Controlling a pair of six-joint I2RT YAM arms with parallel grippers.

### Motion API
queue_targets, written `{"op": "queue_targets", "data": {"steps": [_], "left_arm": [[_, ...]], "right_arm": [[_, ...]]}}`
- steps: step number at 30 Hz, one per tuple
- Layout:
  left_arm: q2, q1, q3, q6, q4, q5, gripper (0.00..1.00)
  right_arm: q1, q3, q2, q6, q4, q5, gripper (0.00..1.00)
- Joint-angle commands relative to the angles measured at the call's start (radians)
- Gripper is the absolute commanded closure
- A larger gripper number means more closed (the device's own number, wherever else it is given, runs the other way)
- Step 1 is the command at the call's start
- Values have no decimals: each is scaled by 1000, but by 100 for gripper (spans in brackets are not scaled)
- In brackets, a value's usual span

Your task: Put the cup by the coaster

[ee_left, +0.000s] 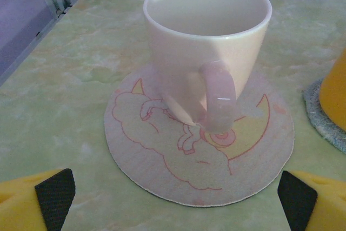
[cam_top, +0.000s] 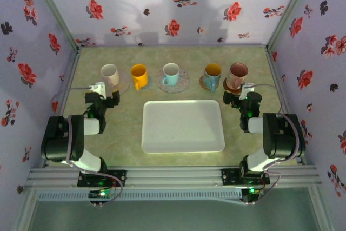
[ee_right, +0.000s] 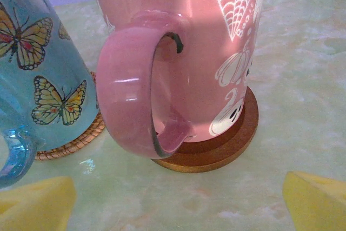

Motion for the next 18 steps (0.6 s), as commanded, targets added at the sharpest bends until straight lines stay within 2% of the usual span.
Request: {"op": "queue_targets", "data": {"steps": [1, 10, 13, 18], "left_arm": [[8, 5, 16, 2, 3, -8, 0], [9, 6, 21, 1, -3, -8, 0], [9, 6, 21, 1, -4, -8, 0], [9, 6, 19, 4, 0, -7, 0]], "right_arm": [[-5, 23, 10, 5, 25, -13, 1], [-5, 23, 10, 5, 24, -14, 0], [-3, 32, 10, 20, 8, 32, 0], [-2, 30, 9, 20, 9, 35, 0]]}}
